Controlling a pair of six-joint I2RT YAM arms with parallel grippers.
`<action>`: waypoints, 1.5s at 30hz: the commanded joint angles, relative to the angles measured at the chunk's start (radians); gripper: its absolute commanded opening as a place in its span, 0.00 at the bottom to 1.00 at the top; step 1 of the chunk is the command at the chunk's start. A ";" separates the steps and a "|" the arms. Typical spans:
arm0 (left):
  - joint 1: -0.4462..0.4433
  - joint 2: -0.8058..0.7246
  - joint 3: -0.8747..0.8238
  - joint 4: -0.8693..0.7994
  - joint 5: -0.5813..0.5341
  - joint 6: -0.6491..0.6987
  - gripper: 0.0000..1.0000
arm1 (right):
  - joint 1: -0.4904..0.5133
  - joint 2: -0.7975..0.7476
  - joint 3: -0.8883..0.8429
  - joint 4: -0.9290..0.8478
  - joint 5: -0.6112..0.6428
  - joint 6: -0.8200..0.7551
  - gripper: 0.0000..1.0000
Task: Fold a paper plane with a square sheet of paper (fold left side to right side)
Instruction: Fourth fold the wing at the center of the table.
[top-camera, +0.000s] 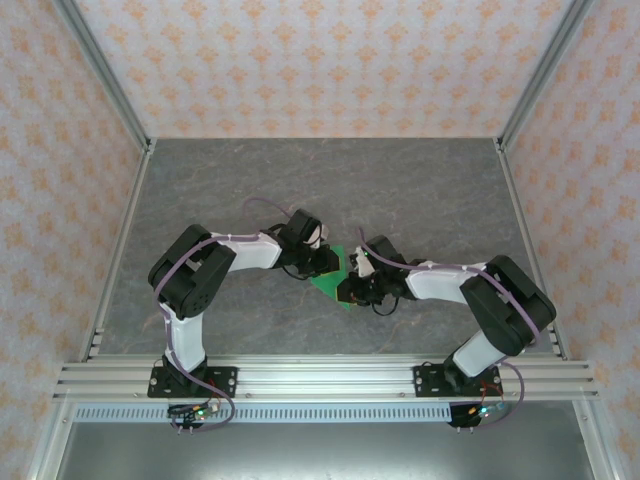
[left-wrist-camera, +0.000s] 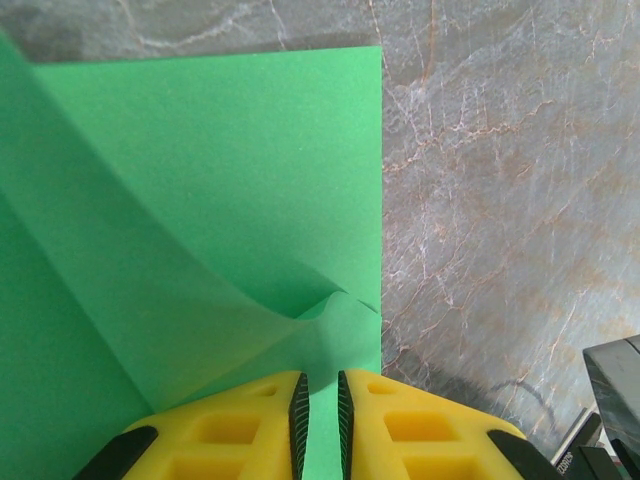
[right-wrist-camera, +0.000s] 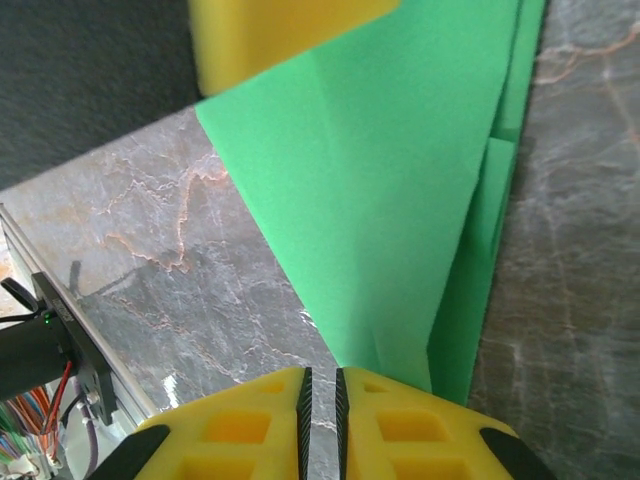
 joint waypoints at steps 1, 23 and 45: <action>-0.009 0.014 -0.042 -0.089 -0.059 0.005 0.19 | 0.009 0.006 -0.018 -0.061 0.047 -0.027 0.18; -0.009 0.015 -0.038 -0.096 -0.065 0.006 0.19 | 0.022 0.000 -0.059 -0.175 0.055 -0.030 0.16; -0.009 0.021 -0.027 -0.094 -0.060 0.004 0.19 | 0.036 -0.370 -0.089 -0.345 0.114 0.054 0.05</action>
